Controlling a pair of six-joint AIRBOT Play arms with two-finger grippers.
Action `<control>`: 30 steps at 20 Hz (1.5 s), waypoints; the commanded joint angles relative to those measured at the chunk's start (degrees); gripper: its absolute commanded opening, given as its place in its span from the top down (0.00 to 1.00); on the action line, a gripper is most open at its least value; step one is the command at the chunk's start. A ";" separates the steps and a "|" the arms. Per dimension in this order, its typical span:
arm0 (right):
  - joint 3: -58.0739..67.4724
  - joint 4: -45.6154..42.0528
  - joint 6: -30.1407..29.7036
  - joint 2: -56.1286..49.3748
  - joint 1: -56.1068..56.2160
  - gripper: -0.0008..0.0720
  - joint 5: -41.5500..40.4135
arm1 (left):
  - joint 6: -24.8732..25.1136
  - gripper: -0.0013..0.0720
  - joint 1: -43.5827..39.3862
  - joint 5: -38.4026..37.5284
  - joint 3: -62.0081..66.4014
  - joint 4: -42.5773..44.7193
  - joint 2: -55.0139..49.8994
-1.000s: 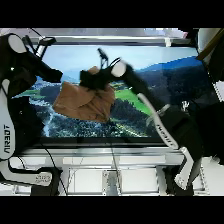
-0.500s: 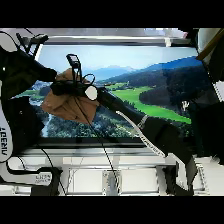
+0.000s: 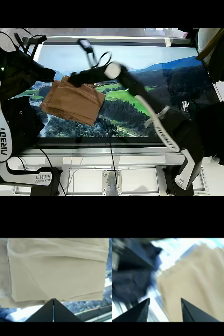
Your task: Fold the clothes and pants, and hang the long-sleeved shirts on hangers.
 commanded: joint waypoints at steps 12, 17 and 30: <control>-49.00 26.23 6.14 14.03 -14.56 0.26 -18.91 | -4.35 0.97 6.71 10.14 0.07 -0.04 0.04; -48.83 49.46 -1.05 1.73 -12.39 0.04 -10.60 | -5.62 0.97 10.71 10.38 0.07 -0.07 0.07; -40.28 49.90 4.00 -5.70 -1.01 0.08 -21.75 | -5.57 0.97 11.06 10.21 0.07 -0.11 0.07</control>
